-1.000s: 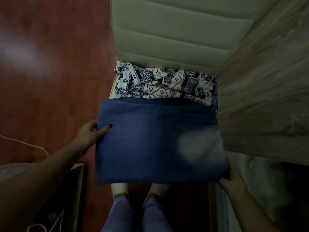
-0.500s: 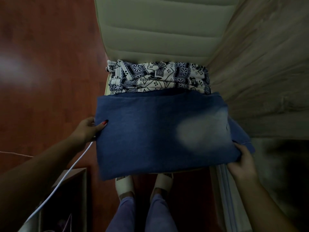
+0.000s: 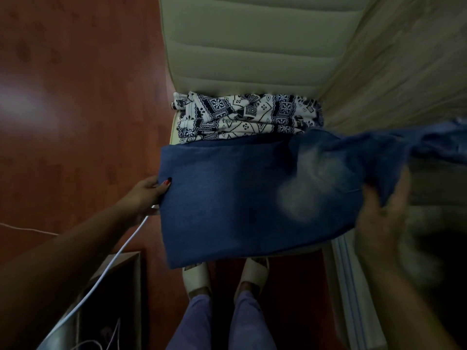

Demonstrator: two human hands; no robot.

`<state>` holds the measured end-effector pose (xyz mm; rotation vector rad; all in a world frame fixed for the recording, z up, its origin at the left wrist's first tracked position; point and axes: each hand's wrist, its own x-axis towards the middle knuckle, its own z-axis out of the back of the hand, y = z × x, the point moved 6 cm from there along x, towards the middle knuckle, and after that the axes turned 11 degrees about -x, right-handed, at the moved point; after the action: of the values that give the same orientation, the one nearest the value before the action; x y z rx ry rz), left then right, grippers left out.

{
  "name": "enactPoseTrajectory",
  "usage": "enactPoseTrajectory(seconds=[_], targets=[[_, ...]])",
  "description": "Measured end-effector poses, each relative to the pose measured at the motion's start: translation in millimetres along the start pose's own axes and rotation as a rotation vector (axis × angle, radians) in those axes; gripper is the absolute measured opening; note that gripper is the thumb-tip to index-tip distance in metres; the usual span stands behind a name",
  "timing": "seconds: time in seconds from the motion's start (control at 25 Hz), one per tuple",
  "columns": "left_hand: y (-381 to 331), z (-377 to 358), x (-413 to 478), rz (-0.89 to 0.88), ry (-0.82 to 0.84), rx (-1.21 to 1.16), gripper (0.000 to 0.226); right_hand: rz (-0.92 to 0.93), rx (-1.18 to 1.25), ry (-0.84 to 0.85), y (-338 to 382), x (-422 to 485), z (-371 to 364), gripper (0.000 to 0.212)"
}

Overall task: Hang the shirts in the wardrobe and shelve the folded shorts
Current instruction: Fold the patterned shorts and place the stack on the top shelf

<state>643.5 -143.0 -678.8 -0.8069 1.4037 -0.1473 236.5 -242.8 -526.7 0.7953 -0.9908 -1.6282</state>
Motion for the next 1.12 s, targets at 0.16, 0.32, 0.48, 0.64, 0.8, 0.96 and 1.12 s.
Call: enactPoseTrajectory(seconds=[0.16, 0.32, 0.48, 0.64, 0.8, 0.96, 1.12], targets=[[0, 3, -1, 0.038, 0.012, -0.023, 0.017, 0.366, -0.37, 0.325, 20, -56, -77, 0.053], [-3, 16, 3, -0.093, -0.05, 0.023, 0.029, 0.448, -0.767, 0.927, -52, -111, -149, 0.065], [-3, 15, -8, -0.114, -0.059, -0.132, 0.023, 0.627, -0.733, 0.99, -71, -124, -162, 0.08], [-14, 11, -20, -0.179, -0.166, 0.016, 0.055, 0.732, -0.694, 0.91, -55, -114, -149, 0.07], [-11, -4, -28, -0.276, 0.016, -0.04, 0.042, 0.831, -0.711, 0.756, -46, -103, -128, 0.055], [13, -2, -25, -0.029, 0.059, 0.075, 0.061, 0.87, -0.886, 0.878, -67, -108, -121, 0.055], [-11, 4, -25, -0.191, -0.147, 0.301, 0.06, 0.769, -0.724, 0.866, -42, -86, -111, 0.041]])
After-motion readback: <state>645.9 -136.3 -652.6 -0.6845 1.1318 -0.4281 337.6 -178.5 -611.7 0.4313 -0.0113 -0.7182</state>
